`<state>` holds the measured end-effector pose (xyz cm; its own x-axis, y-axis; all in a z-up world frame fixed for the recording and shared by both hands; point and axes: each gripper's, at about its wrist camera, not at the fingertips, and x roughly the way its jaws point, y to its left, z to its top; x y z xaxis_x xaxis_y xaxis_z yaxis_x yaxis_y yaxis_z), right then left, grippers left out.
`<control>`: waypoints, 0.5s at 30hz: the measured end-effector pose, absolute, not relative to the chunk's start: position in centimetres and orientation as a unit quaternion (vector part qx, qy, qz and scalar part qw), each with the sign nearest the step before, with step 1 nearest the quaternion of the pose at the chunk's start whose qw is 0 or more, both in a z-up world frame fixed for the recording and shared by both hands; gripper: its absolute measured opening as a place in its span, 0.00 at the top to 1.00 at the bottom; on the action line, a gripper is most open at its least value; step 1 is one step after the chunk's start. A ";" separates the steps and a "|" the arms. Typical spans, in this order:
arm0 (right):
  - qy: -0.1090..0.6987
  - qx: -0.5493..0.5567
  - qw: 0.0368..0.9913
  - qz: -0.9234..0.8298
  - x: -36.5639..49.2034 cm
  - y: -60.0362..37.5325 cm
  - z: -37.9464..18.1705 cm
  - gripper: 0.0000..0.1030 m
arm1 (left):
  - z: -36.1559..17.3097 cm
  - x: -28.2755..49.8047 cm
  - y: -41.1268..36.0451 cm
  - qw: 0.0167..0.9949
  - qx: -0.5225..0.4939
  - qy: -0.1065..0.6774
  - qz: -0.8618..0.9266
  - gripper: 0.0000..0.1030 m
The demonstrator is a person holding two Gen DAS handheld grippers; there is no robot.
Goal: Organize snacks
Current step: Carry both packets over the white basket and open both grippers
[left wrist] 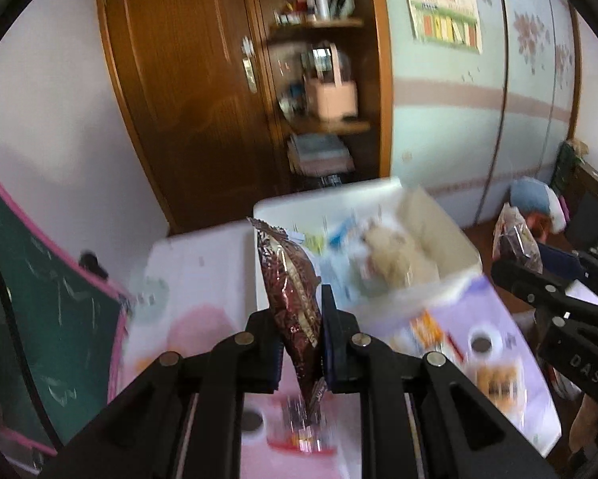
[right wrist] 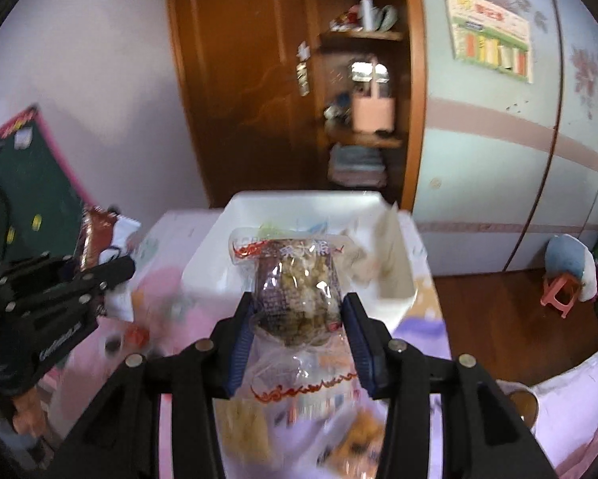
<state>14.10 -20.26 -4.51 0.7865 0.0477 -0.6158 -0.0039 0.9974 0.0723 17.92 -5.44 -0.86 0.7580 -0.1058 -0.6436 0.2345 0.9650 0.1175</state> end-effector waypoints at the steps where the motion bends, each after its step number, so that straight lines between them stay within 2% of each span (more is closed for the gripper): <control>1: 0.323 0.039 0.946 0.004 15.4 -20.6 -4.1 0.57 | -0.1 19.2 -5.8 0.938 0.096 0.323 -0.085 0.87; 8: 0.318 0.080 0.944 -0.036 23.1 -22.5 -3.5 0.57 | 1.5 26.7 -7.2 0.942 0.064 0.323 -0.070 0.87; 15: 0.368 0.062 0.926 -0.054 27.5 -21.7 -6.7 0.57 | -2.3 33.5 -7.7 0.923 0.060 0.376 -0.060 0.87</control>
